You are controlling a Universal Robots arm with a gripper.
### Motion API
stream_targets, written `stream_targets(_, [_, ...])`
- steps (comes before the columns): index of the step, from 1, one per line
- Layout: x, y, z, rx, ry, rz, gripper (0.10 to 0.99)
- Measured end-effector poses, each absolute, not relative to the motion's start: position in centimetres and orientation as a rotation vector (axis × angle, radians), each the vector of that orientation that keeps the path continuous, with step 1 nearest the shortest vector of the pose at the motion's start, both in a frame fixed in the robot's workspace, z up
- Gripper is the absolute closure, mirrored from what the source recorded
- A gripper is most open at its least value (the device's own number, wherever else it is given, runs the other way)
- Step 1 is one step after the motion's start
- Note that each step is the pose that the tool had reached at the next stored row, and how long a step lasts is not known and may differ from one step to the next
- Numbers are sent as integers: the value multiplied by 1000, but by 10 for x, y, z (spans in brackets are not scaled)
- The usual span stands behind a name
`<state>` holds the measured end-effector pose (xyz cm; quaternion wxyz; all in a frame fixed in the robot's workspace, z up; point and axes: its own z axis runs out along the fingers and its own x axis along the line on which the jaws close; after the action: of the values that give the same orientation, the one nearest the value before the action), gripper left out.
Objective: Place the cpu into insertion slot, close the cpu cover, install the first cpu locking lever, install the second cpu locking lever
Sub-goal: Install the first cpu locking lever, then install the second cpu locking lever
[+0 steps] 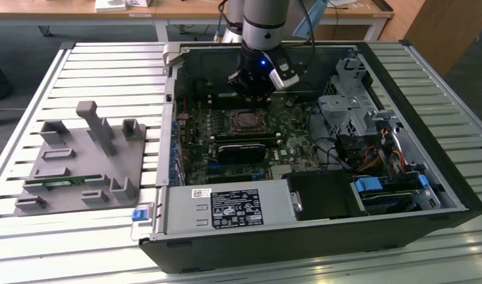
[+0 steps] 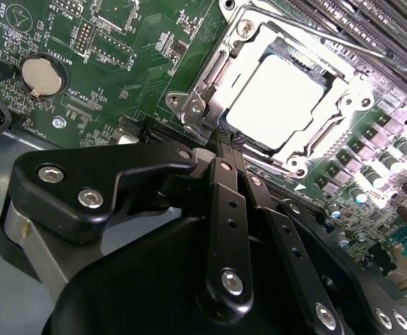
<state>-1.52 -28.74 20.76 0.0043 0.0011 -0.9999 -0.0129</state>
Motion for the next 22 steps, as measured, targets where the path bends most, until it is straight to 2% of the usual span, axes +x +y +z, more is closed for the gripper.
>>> stream_targets(22, [-12,-297,207,3,-3133,-47,980])
